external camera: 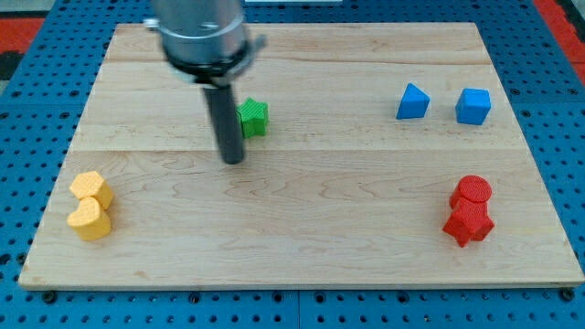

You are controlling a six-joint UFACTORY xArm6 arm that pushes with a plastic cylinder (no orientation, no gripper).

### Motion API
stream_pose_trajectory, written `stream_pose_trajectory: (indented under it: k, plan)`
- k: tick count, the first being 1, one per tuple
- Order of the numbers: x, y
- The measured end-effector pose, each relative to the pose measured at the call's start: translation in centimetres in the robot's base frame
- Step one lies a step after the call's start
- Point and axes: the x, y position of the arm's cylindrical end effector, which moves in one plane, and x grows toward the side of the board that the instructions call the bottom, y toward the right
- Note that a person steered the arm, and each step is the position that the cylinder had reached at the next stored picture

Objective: Move your arm to the center right

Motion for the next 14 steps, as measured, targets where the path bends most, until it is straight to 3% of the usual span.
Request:
stream_pose_trajectory:
  k: [1, 3, 10, 11, 14]
  plan:
    - [-4.2, 1.4]
    - [-1.8, 2.3]
    - [-0.3, 2.4]
    - [-0.5, 5.6]
    - [-1.1, 7.6]
